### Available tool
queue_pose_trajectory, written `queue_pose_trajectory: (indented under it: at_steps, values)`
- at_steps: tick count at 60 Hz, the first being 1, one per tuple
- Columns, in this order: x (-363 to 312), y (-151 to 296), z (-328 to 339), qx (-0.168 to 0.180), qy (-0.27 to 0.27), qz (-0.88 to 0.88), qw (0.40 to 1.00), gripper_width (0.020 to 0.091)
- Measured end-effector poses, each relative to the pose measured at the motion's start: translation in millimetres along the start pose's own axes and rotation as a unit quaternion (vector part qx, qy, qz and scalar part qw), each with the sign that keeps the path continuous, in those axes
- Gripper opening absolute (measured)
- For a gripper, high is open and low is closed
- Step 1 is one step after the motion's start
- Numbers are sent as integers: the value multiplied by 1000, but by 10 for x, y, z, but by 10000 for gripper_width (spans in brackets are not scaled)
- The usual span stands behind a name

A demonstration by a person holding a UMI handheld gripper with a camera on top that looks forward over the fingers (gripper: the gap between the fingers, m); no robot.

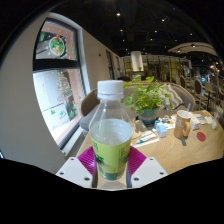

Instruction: Pour water

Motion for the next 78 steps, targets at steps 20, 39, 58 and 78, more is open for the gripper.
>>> queue_pose_trajectory:
  at_steps: [20, 39, 58, 78]
  values:
    - [794, 1586, -459, 44, 138, -351, 925, 376]
    - [1913, 1723, -1311, 11, 226, -690, 687, 375]
    - [2200, 1418, -1596, -35, 231, -770, 594, 374]
    - [2460, 1774, -1199, -2, 171, -535, 827, 376]
Point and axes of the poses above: the point between the fingertips, and its own axes, seen from behind it with the camera up: x to the right, y up, z backward, against the way the camera looks, the point moved 3 cm from there along z, backward, against the way the camera looks
